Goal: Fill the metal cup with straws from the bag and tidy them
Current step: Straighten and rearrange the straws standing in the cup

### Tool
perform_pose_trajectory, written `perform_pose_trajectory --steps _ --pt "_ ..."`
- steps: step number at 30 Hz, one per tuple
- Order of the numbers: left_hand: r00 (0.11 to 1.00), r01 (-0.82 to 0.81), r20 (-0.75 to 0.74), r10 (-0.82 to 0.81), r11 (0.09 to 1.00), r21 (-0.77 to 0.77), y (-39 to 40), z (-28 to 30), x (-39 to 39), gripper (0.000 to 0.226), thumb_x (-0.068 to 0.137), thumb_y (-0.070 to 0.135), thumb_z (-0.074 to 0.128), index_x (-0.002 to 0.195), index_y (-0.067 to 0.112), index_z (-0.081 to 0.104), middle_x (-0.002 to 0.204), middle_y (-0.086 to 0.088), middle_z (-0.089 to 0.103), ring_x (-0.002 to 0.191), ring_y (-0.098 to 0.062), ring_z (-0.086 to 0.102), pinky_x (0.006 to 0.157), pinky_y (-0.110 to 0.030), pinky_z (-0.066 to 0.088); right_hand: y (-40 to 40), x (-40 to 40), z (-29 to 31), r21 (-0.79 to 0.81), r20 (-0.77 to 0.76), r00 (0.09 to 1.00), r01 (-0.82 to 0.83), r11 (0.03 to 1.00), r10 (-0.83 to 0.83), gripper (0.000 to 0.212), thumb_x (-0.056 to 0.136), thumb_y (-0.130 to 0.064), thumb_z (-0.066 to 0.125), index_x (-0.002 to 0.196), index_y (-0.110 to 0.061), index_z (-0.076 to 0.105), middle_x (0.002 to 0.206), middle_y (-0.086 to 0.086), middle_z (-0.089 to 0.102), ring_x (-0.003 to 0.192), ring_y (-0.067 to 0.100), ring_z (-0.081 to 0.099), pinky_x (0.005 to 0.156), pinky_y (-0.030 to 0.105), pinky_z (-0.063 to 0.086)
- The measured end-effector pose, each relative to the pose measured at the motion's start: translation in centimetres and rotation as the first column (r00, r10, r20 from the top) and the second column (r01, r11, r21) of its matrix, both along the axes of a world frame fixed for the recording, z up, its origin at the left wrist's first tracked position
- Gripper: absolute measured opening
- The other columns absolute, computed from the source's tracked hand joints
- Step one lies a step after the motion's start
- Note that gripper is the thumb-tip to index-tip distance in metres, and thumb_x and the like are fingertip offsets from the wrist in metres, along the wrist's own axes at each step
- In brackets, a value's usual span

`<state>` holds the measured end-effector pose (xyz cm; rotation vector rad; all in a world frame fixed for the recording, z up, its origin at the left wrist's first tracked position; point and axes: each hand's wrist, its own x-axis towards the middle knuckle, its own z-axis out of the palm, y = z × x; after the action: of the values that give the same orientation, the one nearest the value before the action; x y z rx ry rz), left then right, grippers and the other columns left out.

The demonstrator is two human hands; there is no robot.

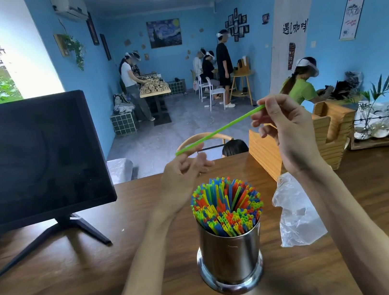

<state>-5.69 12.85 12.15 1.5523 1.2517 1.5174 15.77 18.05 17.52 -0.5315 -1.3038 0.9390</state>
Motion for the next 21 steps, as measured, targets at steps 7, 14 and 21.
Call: perform_pose_trajectory --steps 7,14,21 --pt "0.82 -0.066 0.572 -0.037 0.985 0.157 -0.6 1.8 -0.7 0.03 0.096 0.036 0.055 0.118 0.02 0.069 0.099 0.004 0.078 0.086 -0.007 0.07 0.071 -0.02 0.056 0.5 0.5 -3.0 -0.17 0.257 0.884 -0.356 0.919 0.39 0.017 0.091 -0.018 0.063 0.102 -0.006 0.069 0.097 0.015 0.078 0.093 0.03 0.076 0.063 0.025 0.057" --pt "0.807 -0.159 0.59 0.017 0.969 0.188 -0.1 2.4 -1.0 0.044 0.105 0.018 0.055 0.147 0.02 0.043 0.089 -0.001 0.078 0.074 -0.015 0.072 0.07 -0.026 0.058 0.2 0.6 -4.6 -0.265 0.387 0.669 -0.578 0.772 0.634 0.02 0.09 -0.016 0.071 0.108 -0.012 0.077 0.105 0.017 0.077 0.099 0.025 0.074 0.077 0.029 0.058" --pt "0.936 -0.209 0.336 0.103 0.932 0.295 -0.4 1.6 -0.6 0.044 0.101 0.016 0.063 0.139 0.031 0.046 0.09 -0.001 0.077 0.071 -0.022 0.074 0.063 -0.023 0.055 0.9 2.3 -4.8 -0.267 0.55 0.72 -0.328 0.906 0.423 0.019 0.081 -0.029 0.079 0.099 -0.022 0.08 0.094 0.012 0.075 0.088 0.021 0.068 0.082 0.038 0.054"
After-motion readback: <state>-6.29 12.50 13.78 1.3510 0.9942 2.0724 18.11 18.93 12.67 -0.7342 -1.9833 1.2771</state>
